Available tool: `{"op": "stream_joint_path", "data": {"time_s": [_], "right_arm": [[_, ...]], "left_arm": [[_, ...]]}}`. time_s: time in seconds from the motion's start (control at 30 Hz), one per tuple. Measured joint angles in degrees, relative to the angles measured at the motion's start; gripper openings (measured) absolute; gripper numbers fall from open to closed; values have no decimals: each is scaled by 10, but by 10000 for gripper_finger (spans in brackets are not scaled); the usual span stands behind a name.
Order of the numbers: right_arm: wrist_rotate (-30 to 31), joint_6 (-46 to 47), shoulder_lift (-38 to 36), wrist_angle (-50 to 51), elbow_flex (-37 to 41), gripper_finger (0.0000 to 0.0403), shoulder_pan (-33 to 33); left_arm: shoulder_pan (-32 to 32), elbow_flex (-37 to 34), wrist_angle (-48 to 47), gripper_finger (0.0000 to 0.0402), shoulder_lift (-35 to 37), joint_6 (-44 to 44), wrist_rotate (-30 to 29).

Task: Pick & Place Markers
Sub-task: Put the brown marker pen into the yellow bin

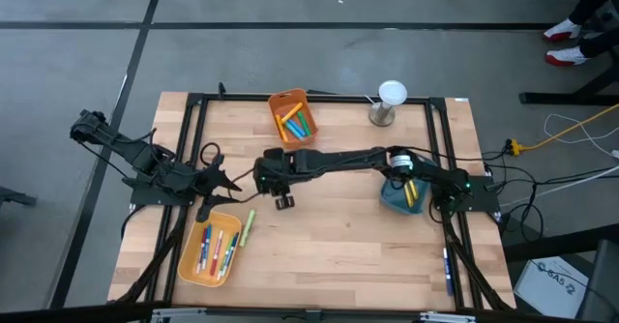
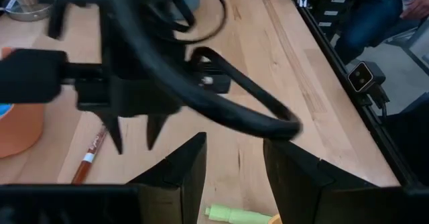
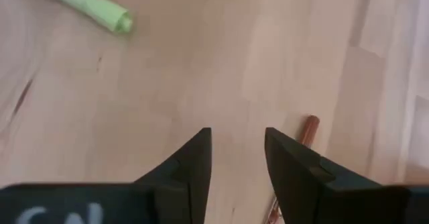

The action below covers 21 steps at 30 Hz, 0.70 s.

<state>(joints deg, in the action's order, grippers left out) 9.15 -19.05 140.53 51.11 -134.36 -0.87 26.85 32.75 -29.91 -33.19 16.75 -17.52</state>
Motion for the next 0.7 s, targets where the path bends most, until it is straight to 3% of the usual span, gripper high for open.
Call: {"op": "stream_joint_path", "data": {"time_s": [0.3, 0.7], "right_arm": [[-3, 38, 1, -13, 5, 130, 17], [-95, 157, 13, -23, 5, 145, 49]], "left_arm": [[0, 0, 0, 143, 0, 0, 0], [0, 0, 0, 143, 0, 0, 0]]}}
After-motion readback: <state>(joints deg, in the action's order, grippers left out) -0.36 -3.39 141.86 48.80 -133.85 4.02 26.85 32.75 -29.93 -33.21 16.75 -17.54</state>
